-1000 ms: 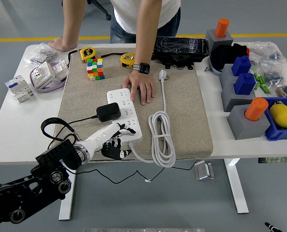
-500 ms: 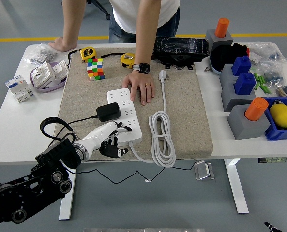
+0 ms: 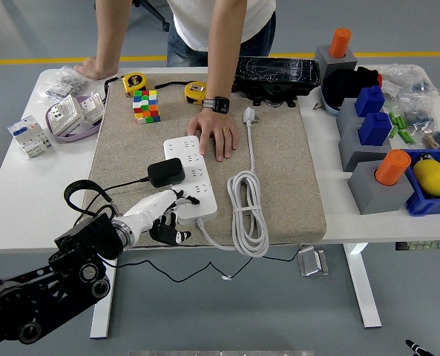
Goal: Put the plug near the board,insert it into the board,press the button,pull the plug out
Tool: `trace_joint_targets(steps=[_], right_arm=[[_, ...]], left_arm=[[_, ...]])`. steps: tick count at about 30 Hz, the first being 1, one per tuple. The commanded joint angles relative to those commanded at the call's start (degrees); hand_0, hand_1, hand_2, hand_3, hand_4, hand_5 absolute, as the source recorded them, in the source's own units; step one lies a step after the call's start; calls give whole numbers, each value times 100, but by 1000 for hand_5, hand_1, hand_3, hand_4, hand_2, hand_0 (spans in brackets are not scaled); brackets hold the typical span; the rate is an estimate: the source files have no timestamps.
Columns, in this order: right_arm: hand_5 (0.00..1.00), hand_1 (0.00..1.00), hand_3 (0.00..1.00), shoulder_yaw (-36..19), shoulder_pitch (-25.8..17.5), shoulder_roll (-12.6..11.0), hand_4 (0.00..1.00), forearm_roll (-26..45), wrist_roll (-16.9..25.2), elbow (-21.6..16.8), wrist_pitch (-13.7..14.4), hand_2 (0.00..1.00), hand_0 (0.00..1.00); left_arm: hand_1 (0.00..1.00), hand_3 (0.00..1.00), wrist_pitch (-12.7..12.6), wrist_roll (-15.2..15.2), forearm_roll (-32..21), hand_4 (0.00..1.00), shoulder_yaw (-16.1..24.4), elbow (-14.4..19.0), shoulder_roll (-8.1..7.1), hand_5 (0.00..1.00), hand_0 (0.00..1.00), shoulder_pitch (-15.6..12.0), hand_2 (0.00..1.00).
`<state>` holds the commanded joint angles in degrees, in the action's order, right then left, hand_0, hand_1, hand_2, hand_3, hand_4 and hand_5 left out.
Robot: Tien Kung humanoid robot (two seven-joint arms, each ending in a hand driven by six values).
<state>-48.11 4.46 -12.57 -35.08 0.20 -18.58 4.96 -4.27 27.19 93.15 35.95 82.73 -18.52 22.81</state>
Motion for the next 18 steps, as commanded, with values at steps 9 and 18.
trace_joint_targets(steps=[9,18], right_arm=[[489,641,553,5,-10,-3,951,3,-1,-1,-2,638,600],[489,640,553,-3,-12,1,951,14,-2,2,-4,639,600]], left_arm=[[126,655,-794,-1141,-667,804,195,57,0,238,177,6,275],[297,559,-1460,-2008,-1335,832,305,-351,73,285,241,132,443]])
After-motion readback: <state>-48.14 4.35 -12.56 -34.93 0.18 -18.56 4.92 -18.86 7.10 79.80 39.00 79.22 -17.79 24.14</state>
